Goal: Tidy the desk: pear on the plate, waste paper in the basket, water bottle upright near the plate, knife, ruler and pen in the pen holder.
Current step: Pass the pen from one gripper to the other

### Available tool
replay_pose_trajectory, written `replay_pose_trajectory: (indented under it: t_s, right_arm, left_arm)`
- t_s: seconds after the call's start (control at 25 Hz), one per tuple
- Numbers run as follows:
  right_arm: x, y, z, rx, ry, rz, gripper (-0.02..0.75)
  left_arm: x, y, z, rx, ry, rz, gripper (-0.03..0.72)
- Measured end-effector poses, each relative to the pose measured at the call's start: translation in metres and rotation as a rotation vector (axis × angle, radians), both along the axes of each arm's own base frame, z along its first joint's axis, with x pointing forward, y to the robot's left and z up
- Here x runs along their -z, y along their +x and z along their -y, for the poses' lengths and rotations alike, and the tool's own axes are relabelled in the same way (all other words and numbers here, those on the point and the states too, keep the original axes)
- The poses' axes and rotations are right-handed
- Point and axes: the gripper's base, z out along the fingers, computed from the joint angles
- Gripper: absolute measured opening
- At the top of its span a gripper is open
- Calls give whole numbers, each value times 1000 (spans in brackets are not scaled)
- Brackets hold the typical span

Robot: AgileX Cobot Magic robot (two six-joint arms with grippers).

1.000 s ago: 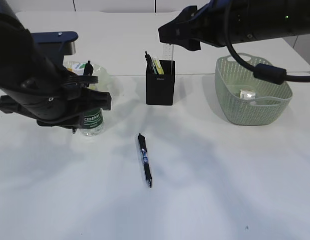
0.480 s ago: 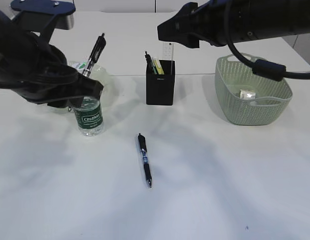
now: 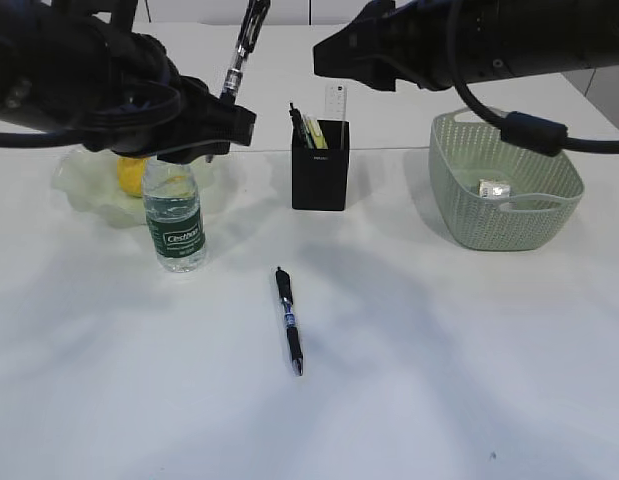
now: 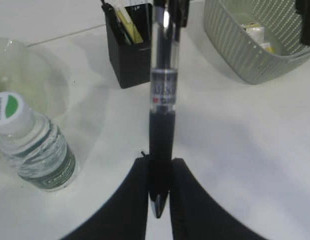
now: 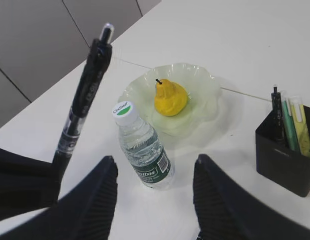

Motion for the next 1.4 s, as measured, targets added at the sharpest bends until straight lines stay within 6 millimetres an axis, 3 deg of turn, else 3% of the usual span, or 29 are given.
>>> replay_pose_trajectory:
  t_s: [0.32, 0.72, 1.4]
  right_arm:
    - [-6, 1, -2, 51, 166, -55, 372]
    - [-14, 3, -2, 118, 398, -149, 372]
    - [-19, 3, -4, 117, 501, -187, 372]
  left_arm:
    - [14, 7, 8, 18, 4, -9, 56]
    - [8, 10, 15, 56, -64, 53, 56]
    - [0, -5, 39, 172, -135, 126, 56]
